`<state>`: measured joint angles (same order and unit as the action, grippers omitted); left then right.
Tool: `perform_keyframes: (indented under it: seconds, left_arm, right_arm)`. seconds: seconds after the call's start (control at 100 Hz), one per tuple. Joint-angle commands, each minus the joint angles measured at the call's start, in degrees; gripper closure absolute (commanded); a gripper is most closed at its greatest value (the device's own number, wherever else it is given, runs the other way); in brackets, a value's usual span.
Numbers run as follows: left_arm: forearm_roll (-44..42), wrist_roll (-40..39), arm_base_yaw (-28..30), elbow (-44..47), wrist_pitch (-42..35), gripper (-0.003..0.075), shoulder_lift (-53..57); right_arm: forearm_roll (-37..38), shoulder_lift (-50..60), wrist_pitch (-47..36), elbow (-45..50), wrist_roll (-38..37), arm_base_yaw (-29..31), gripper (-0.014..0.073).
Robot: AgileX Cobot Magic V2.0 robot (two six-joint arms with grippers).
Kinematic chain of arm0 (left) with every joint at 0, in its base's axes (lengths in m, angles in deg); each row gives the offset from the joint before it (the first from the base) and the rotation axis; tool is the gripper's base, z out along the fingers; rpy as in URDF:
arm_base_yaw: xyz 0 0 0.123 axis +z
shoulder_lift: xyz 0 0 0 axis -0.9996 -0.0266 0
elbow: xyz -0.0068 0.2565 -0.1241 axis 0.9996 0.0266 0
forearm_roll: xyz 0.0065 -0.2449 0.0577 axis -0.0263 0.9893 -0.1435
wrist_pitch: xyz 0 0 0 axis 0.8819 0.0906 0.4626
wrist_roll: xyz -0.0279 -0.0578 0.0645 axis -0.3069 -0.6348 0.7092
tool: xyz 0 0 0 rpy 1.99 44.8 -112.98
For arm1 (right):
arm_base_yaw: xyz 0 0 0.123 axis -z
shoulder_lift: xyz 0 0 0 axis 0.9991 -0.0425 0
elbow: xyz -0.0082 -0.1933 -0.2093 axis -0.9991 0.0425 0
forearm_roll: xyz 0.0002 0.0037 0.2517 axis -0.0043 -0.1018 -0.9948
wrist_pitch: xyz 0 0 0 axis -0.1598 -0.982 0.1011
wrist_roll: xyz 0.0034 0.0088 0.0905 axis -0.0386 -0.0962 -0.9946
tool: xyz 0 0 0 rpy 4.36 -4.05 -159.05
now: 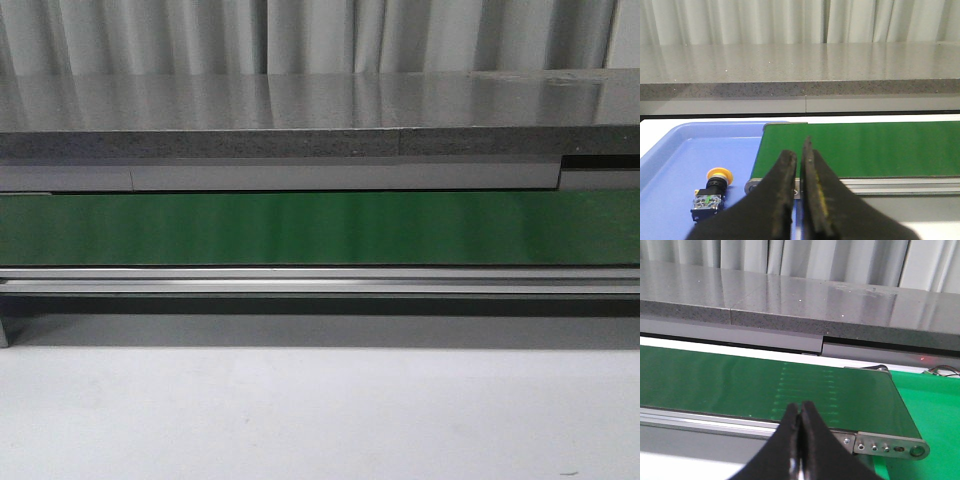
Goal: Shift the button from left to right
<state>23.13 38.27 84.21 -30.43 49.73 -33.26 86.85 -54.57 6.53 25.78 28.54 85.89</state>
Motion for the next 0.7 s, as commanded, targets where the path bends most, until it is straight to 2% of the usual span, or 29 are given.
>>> perform_keyframes:
  seconds: [0.0,0.35,0.48,0.69]
  left_arm:
    - [-0.06,-0.57,-0.59,2.36,-4.91,0.0715,2.0]
    - [0.05,-0.57,-0.59,2.36,-5.93,0.0715,2.0]
    - [3.55,-0.57,-0.59,2.16,-8.31,0.0715,2.0]
    - [4.74,-0.57,-0.59,-1.87,-5.93,0.0715,0.74]
  right_arm:
    - [0.63,1.01,-4.92,0.05,0.1,0.22,0.0661]
    - [0.63,1.01,-4.92,0.05,0.1,0.22,0.0661]
    - [0.63,1.01,-4.92,0.05,0.1,0.22,0.0661]
    - [0.63,1.01,-4.92,0.05,0.1,0.22,0.0661]
